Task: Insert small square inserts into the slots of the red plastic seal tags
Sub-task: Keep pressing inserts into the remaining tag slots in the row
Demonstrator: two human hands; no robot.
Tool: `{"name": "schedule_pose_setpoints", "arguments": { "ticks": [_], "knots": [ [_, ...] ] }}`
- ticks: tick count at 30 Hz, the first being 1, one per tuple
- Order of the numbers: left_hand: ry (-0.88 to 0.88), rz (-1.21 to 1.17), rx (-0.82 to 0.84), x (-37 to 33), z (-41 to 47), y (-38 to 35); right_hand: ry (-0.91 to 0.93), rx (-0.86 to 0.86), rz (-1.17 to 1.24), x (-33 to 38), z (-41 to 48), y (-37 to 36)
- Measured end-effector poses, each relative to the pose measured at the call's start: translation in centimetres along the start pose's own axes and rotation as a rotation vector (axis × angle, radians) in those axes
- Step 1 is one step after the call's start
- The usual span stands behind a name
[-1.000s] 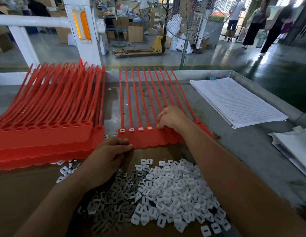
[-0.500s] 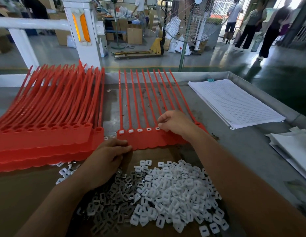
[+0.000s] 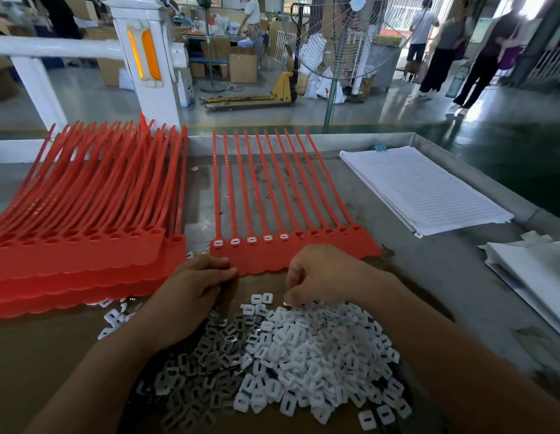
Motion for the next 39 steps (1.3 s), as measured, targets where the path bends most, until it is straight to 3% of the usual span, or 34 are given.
{"name": "schedule_pose_setpoints", "arguments": {
  "ticks": [13, 18, 29, 39],
  "knots": [
    [-0.012, 0.007, -0.010, 0.2, -0.1, 0.2, -0.012, 0.075, 0.104, 0.4, 0.1, -0.5],
    [-0.027, 0.008, -0.013, -0.1, 0.0, 0.3, 0.008, -0.070, 0.316, -0.3, 0.3, 1.4],
    [-0.011, 0.010, 0.004, -0.2, 0.2, 0.3, -0.077, -0.491, 0.356, -4.8, 4.2, 5.3],
    [-0.003, 0.012, 0.003, -0.1, 0.0, 0.1, -0.116, -0.448, 0.327, -5.6, 5.9, 4.2]
  ]
}}
Point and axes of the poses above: each hand's wrist, its own z-axis towards the middle knuckle, its own y-axis out of the back of the hand, x = y × z, the point moved 7 cm from there along z, towards the middle knuckle, and after that the axes turned 1 degree about z, right-handed, at the moved point
